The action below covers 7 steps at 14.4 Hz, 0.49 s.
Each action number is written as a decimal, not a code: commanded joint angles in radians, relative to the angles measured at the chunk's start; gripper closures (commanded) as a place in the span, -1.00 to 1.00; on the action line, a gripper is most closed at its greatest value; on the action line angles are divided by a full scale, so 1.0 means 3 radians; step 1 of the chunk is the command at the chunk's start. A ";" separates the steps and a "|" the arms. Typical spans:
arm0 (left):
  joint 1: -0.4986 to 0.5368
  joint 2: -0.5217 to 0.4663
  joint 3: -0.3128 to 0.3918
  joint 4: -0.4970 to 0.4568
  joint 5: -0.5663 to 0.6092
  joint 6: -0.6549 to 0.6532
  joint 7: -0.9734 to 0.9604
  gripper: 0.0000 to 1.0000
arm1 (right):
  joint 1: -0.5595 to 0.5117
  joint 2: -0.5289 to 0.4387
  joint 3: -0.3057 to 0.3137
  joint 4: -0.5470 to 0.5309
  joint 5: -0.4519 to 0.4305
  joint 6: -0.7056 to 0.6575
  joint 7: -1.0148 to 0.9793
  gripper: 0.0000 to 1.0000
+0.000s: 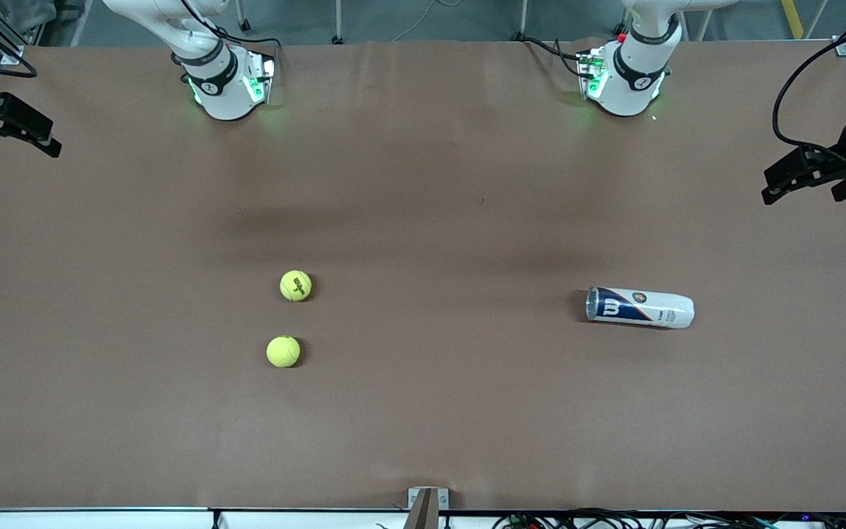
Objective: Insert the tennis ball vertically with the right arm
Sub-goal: 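Reach the left gripper toward the Wilson ball can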
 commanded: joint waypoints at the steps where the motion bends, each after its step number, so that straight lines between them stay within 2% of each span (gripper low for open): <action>1: -0.0001 -0.0033 -0.0006 -0.0005 0.0057 -0.0004 0.0047 -1.00 | -0.0006 -0.0046 0.0009 -0.0023 -0.0022 -0.0013 0.0052 -1.00; 4: -0.0022 0.0094 -0.0006 0.0005 0.0057 0.0001 0.0032 -1.00 | -0.0006 -0.0046 0.0009 -0.0029 -0.0022 -0.0013 0.0027 -1.00; 7: -0.0058 0.0365 -0.0057 0.0041 0.0113 0.0133 0.0042 -1.00 | -0.0006 -0.0046 0.0009 -0.0029 -0.0022 -0.0018 0.0027 -1.00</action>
